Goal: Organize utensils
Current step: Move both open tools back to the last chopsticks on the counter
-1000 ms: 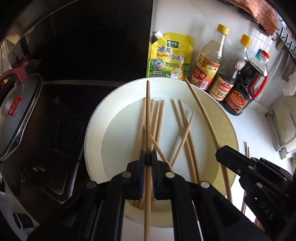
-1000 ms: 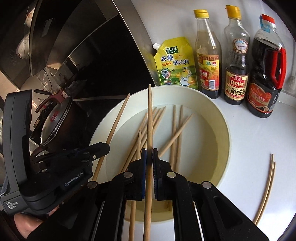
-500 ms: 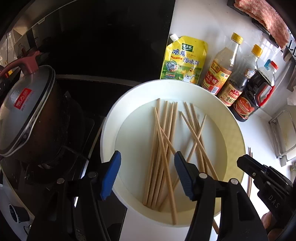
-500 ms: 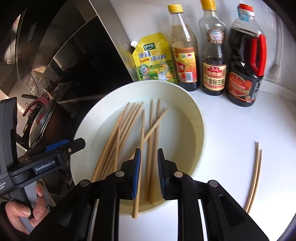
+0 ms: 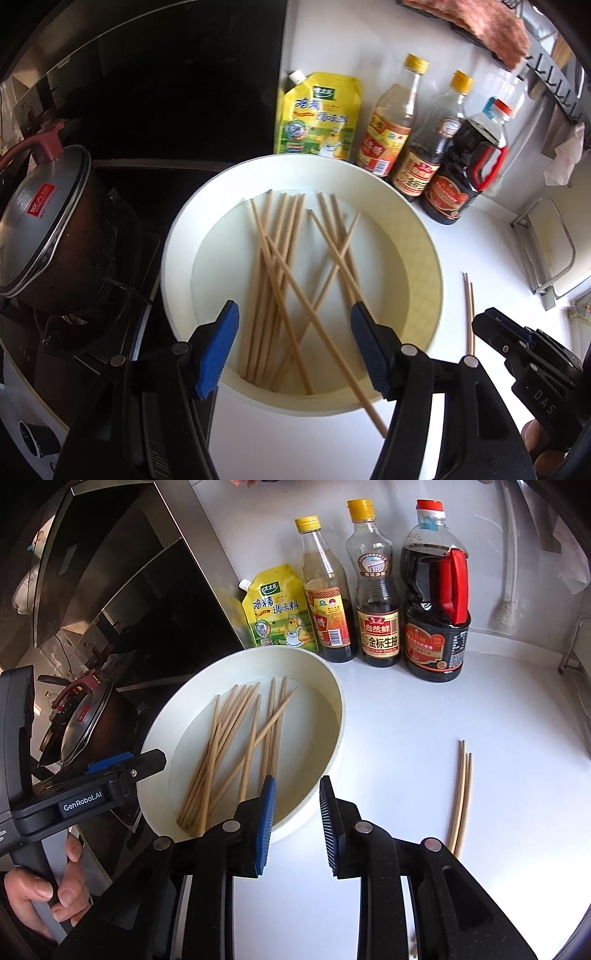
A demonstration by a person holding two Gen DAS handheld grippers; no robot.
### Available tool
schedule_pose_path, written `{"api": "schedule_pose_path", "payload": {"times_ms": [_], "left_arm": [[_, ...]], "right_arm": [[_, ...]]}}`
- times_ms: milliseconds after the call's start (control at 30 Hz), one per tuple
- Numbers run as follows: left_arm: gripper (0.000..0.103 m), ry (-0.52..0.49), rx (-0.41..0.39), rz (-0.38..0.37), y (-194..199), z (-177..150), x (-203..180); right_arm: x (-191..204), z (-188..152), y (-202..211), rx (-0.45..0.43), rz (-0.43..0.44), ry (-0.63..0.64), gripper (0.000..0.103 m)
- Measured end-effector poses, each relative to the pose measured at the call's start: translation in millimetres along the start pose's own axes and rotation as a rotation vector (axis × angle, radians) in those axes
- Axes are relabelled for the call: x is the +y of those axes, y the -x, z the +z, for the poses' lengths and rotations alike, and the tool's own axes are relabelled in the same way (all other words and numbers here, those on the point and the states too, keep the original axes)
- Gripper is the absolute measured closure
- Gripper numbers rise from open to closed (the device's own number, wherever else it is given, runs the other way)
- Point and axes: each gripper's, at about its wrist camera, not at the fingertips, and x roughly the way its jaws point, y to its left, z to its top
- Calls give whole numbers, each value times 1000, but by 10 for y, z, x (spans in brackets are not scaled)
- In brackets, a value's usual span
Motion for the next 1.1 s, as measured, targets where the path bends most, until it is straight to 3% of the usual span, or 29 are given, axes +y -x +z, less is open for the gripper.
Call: {"api": "schedule_pose_path", "payload": {"times_ms": [767, 1100], "left_arm": [[39, -198, 3, -122, 105, -271, -1324], [35, -281, 33, -166, -20, -532, -1777]], "right_arm": [[-1041, -471, 669, -44, -137, -156, 73], [-1477, -783, 656, -5, -200, -225, 66]]}}
